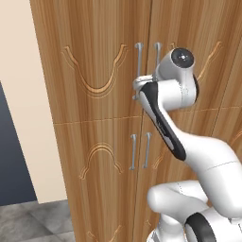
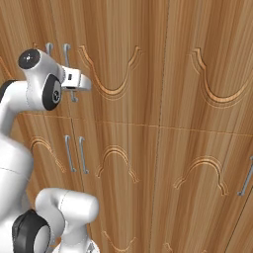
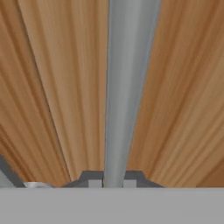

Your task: Retrieve the tupperware from the cabinet, then place the raw meat into the tupperware to avoid contamination.

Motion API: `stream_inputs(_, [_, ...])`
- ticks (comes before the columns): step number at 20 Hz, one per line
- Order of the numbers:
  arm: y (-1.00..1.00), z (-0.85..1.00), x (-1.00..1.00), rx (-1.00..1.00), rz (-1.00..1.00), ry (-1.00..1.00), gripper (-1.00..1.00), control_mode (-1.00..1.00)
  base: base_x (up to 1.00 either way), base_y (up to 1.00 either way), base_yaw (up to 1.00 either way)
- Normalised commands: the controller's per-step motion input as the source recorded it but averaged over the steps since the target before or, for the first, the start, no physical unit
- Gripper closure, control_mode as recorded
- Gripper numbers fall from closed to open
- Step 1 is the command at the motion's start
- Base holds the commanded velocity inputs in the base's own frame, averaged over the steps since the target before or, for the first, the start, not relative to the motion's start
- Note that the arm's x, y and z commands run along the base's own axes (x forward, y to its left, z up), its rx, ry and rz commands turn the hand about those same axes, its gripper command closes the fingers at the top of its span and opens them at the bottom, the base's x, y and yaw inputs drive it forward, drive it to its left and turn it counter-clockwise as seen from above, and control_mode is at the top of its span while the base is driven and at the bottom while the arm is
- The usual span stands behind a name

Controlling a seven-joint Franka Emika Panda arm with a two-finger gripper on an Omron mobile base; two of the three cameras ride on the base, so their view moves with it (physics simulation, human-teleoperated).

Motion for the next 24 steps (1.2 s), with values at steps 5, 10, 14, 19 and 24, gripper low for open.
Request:
stream_inputs(5, [-0.11, -0.05, -0.61, 0.05, 0.00, 0.00, 1.00, -1.00, 0.00, 0.00, 0.00])
stream_inputs(10, [-0.48, 0.00, -0.77, 0.07, 0.01, -0.01, 1.00, -1.00, 0.00, 0.00, 0.00])
stream_inputs(14, [-0.53, 0.04, -0.72, 0.07, 0.04, 0.01, 1.00, -1.00, 0.00, 0.00, 0.00])
stream_inputs(19, [-0.64, 0.09, -0.59, 0.07, 0.06, 0.03, 1.00, -1.00, 0.00, 0.00, 0.00])
stream_inputs(24, [-0.82, 0.09, -0.68, 0.12, 0.07, 0.01, 1.00, -1.00, 0.00, 0.00, 0.00])
